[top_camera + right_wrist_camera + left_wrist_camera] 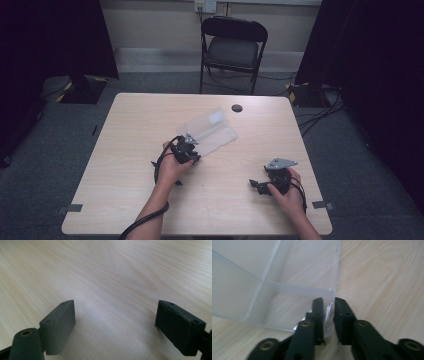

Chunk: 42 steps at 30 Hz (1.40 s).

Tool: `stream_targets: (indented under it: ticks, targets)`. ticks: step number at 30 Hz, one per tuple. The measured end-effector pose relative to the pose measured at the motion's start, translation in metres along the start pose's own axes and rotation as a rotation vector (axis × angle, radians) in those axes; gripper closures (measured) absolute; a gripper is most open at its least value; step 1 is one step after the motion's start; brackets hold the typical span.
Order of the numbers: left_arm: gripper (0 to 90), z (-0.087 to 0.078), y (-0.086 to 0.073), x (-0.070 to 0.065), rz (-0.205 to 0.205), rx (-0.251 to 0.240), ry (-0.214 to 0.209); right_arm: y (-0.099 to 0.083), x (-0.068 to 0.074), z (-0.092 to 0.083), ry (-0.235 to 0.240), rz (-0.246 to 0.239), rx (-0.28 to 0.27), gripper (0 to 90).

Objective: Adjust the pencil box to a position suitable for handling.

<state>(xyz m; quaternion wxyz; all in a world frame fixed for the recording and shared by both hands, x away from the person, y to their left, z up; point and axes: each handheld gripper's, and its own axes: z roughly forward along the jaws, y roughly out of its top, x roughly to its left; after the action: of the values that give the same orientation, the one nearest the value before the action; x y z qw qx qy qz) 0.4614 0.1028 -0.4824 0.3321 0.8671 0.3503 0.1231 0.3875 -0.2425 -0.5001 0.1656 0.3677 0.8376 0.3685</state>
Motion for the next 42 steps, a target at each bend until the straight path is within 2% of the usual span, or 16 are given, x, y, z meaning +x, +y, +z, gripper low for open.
stream_targets:
  ticks: [3, 5, 7, 10, 12, 17, 19, 20, 22, 28, 29, 31, 32, 34, 39, 42]
  targets:
    - [85.2, 0.0, 0.001, -0.003, -0.002, 0.013, -0.006, 0.0, 0.0, 0.0, 0.002, 0.0, 0.0, 15.7]
    - [86.5, -0.002, 0.002, -0.003, -0.003, 0.032, 0.023, 0.0, 0.0, 0.0, 0.0, 0.0, 0.0, 15.7]
    - [86.5, -0.004, 0.001, -0.001, -0.009, 0.031, 0.0, 0.0, 0.0, 0.0, 0.002, 0.001, 0.0, 15.7]
    - [86.4, -0.007, -0.003, 0.004, -0.002, 0.034, -0.003, 0.0, 0.0, 0.0, 0.002, 0.0, 0.0, 15.7]
    - [86.5, -0.01, -0.006, 0.007, -0.022, 0.031, -0.013, 0.0, 0.0, 0.0, 0.002, 0.001, 0.0, 15.7]
    - [86.4, -0.018, -0.013, 0.017, -0.024, 0.044, 0.021, 0.0, 0.0, 0.0, 0.001, 0.0, 0.0, 15.7]
    - [86.4, -0.02, -0.016, 0.021, -0.044, 0.044, 0.019, 0.0, 0.0, 0.0, 0.001, 0.0, 0.0, 15.7]
    - [86.4, -0.023, -0.018, 0.024, -0.031, 0.055, 0.022, 0.0, 0.0, 0.0, 0.003, 0.001, 0.0, 15.7]
    - [86.4, -0.025, -0.021, 0.027, -0.039, 0.053, 0.039, 0.0, 0.0, 0.0, 0.003, 0.001, 0.0, 15.7]
    - [86.0, -0.027, -0.025, 0.031, -0.066, 0.043, 0.026, 0.0, 0.0, 0.0, 0.003, 0.0, 0.0, 15.7]
    - [84.2, -0.027, -0.025, 0.032, -0.079, 0.035, 0.017, 0.0, 0.0, 0.0, 0.003, 0.0, 0.0, 15.7]
    - [72.8, -0.028, -0.027, 0.033, -0.093, 0.014, 0.016, 0.0, 0.0, 0.0, 0.003, 0.0, 0.0, 15.6]
    - [72.2, -0.029, -0.028, 0.032, -0.105, 0.015, 0.015, 0.0, 0.0, 0.0, 0.003, 0.0, 0.0, 15.7]
    - [71.3, -0.032, -0.029, 0.032, -0.1, 0.005, 0.017, 0.0, 0.0, 0.0, 0.003, 0.0, 0.0, 15.7]
    - [61.6, -0.046, -0.033, 0.033, -0.084, -0.021, 0.026, 0.0, 0.0, 0.0, 0.003, 0.0, -0.001, 15.7]
    - [57.5, -0.055, -0.036, 0.033, -0.1, -0.041, 0.018, 0.0, 0.0, 0.0, 0.001, 0.0, 0.0, 15.7]
